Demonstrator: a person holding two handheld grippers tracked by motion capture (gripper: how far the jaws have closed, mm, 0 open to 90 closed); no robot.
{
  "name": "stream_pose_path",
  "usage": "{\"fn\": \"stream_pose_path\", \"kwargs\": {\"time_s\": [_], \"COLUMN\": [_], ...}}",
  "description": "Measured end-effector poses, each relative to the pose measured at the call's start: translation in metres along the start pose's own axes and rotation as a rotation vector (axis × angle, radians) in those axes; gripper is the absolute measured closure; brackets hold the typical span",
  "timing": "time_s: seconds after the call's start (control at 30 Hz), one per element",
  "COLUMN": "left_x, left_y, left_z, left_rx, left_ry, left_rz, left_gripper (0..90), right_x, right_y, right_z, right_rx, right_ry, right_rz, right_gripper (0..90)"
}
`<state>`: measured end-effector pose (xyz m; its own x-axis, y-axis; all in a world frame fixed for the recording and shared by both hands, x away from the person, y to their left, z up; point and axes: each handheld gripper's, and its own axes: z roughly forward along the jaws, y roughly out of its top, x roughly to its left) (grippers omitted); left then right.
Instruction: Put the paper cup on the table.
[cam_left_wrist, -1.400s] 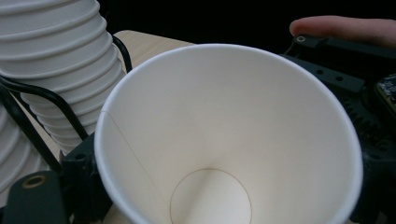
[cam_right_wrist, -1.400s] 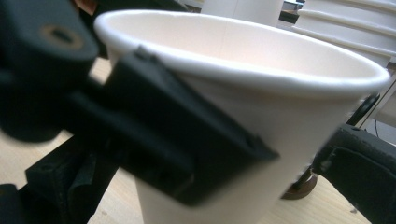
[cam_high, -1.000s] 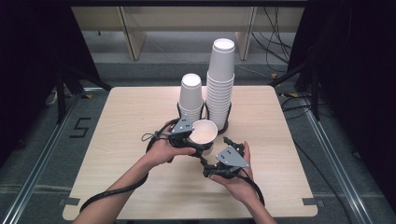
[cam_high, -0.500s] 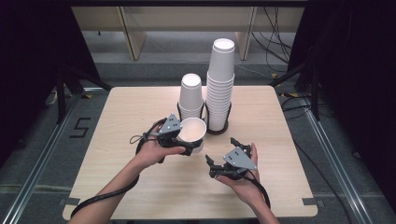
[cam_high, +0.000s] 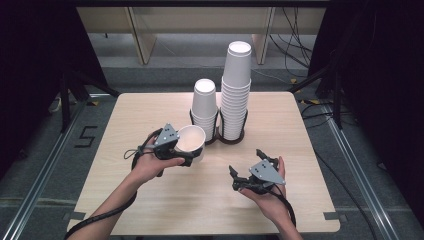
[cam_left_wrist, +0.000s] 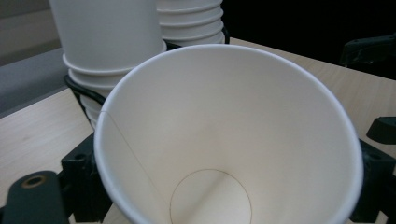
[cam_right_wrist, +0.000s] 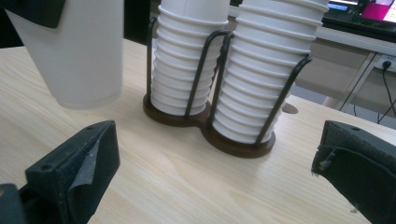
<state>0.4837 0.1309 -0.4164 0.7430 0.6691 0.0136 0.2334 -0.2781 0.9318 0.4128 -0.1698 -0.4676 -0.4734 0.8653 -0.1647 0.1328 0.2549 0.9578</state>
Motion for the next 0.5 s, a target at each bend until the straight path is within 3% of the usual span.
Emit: {"fn": "stream_pose_path", "kwargs": {"time_s": [0.03,0.07,0.17,0.27,0.3,0.47,0.5], "left_x": [0.001,0.003,0.011,0.018,0.020,0.028,0.028], "left_y": [0.000,-0.002,-0.007,-0.012,-0.013,-0.018,-0.020], "left_z": [-0.001,-0.003,-0.008,-0.012,-0.013,-0.017,-0.020], "left_rx": [0.005,0.004,0.010,0.012,0.014,0.013,0.025], "left_ry": [0.012,0.022,0.054,0.081,0.089,0.122,0.141], "left_rz": [0.003,0.004,-0.011,-0.024,-0.030,-0.046,-0.090], "left_gripper": [11.9,11.9,11.9,11.9,11.9,11.9,11.9], "right_x": [-0.003,-0.001,-0.003,-0.007,-0.005,-0.008,-0.008], "right_y": [0.000,-0.001,-0.002,-0.003,-0.004,-0.006,-0.006], "right_z": [0.000,-0.002,-0.004,-0.005,-0.006,-0.008,-0.008], "right_rx": [-0.009,0.004,0.006,-0.008,0.011,0.014,0.014], "right_ry": [-0.010,0.001,-0.021,-0.032,-0.026,-0.023,-0.023], "right_rz": [-0.025,0.022,0.029,0.005,0.039,0.041,0.041], "right_gripper": [0.5,0.5,0.5,0.5,0.6,0.5,0.5]}}
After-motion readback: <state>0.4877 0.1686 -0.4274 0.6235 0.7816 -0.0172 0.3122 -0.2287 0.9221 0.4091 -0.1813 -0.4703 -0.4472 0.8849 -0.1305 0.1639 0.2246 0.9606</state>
